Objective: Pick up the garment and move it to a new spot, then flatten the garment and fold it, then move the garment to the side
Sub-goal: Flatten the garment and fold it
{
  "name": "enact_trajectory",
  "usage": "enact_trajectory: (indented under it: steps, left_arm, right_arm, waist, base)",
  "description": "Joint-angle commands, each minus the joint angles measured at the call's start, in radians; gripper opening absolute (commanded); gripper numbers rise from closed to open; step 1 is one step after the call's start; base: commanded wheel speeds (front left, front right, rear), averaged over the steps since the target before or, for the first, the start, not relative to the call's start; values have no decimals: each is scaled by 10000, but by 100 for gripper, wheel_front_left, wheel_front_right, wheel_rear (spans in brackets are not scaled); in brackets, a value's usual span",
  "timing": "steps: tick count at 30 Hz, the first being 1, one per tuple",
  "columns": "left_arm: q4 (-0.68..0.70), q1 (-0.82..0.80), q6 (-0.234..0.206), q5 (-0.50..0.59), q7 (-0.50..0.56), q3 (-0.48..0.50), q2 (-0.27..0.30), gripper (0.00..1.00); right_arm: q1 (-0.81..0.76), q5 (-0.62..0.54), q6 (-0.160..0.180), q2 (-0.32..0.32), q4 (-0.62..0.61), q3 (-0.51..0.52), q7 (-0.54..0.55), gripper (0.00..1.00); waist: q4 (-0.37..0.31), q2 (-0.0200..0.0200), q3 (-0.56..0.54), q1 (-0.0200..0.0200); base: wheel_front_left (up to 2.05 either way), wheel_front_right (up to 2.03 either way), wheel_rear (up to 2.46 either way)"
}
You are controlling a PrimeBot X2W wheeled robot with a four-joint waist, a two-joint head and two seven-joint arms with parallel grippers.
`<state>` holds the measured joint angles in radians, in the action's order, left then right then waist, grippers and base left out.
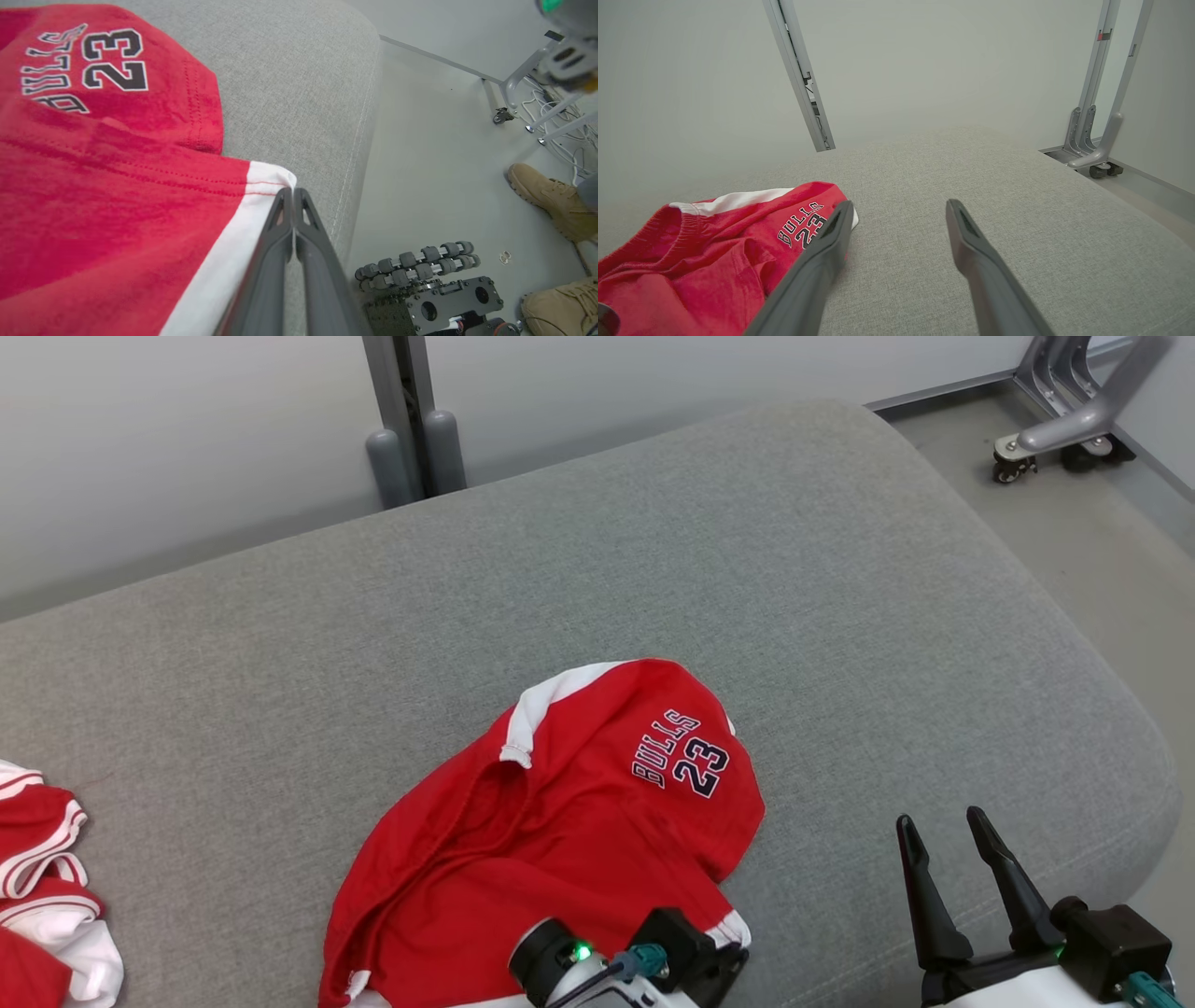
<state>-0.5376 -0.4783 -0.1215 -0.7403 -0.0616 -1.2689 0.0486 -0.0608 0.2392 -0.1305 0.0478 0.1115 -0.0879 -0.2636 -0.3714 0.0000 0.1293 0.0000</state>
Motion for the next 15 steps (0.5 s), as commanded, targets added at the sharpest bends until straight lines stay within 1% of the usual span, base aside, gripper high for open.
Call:
enact_trajectory:
  steps: [1, 2, 5, 8, 10, 15]
  left_arm:
    - [-24, 92, 82, -74, -79, -19, 37, 89]
    - [14, 155, 164, -196, -141, -23, 37, 100]
    - [169, 230, 284, -637, -267, -31, 41, 100]
    - [466, 339, 565, -1231, -249, -57, 39, 100]
    - [722, 337, 639, -1615, -433, 1, 41, 100]
    - [1333, 163, 348, -2208, -1354, 611, 51, 100]
  right_arm:
    - [62, 57, -4, 52, 25, 8, -16, 100]
    - [58, 78, -5, 52, 41, 20, -16, 100]
    - [26, 107, -5, 52, 83, 61, -16, 100]
    - [-41, 109, -5, 48, 102, 138, -16, 100]
    - [-26, 97, -5, 50, 113, 167, -16, 100]
    - [-27, -54, -5, 49, -154, 542, -16, 100]
  waist:
    - [-48, 0, 48, 0]
    - [-65, 0, 62, 0]
    - [-51, 0, 92, 0]
    - [75, 0, 89, 0]
    - [177, 0, 50, 0]
    - [686, 0, -68, 0]
  base:
    - [0, 0, 0]
    - [0, 0, 0]
    - [0, 0, 0]
    - [0, 0, 0]
    - [0, 0, 0]
    - [0, 0, 0]
